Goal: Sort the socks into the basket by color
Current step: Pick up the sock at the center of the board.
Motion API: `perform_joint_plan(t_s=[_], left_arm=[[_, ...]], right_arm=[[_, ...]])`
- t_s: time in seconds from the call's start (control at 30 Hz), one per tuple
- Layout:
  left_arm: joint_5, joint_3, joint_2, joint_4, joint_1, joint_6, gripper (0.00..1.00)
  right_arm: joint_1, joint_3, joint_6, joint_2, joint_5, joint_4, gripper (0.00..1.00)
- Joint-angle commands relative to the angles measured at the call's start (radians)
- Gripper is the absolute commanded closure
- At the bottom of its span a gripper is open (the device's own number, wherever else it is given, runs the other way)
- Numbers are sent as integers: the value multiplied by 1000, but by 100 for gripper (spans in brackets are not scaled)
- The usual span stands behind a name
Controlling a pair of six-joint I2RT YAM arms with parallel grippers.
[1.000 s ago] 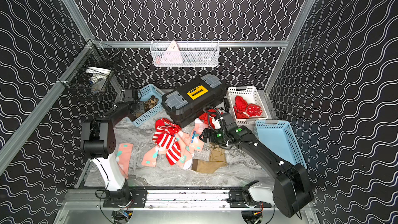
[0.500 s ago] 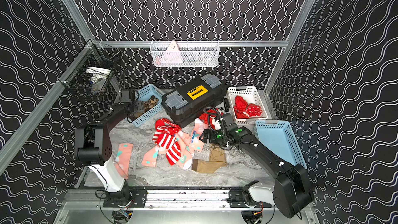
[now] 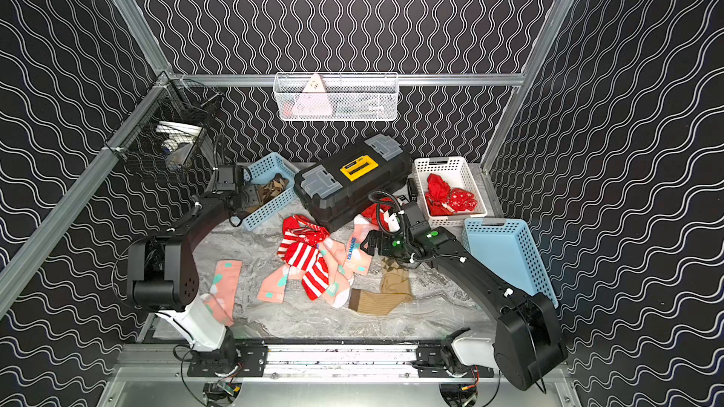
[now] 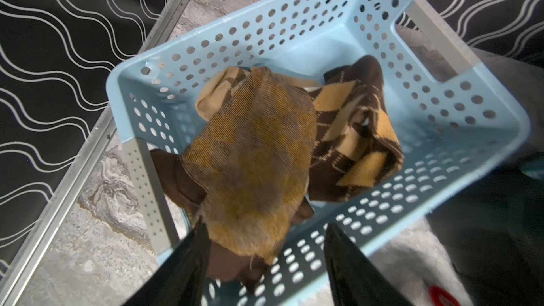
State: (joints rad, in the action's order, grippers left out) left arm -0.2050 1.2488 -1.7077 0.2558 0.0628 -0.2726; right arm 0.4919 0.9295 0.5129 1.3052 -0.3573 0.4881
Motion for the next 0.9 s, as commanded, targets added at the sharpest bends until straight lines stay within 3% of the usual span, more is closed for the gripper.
perform_joint_plan(t_s=[0.0, 0.37, 0.5, 0.67, 0.87], left_arm=[[10, -5, 43, -7, -37, -20, 35], [24, -106, 284, 47, -255, -66, 35], [21, -168, 393, 59, -344, -95, 35], [-7, -225, 506, 96, -447, -122, 35], [-44, -290, 637, 160, -535, -160, 35]], right_arm=[[1, -2, 3, -1, 7, -8, 0], [4, 14, -56, 12, 73, 49, 1], [22, 33, -80, 15, 87, 69, 14], [111, 69, -90, 53, 126, 73, 29], [268, 140, -94, 145, 194, 68, 30]])
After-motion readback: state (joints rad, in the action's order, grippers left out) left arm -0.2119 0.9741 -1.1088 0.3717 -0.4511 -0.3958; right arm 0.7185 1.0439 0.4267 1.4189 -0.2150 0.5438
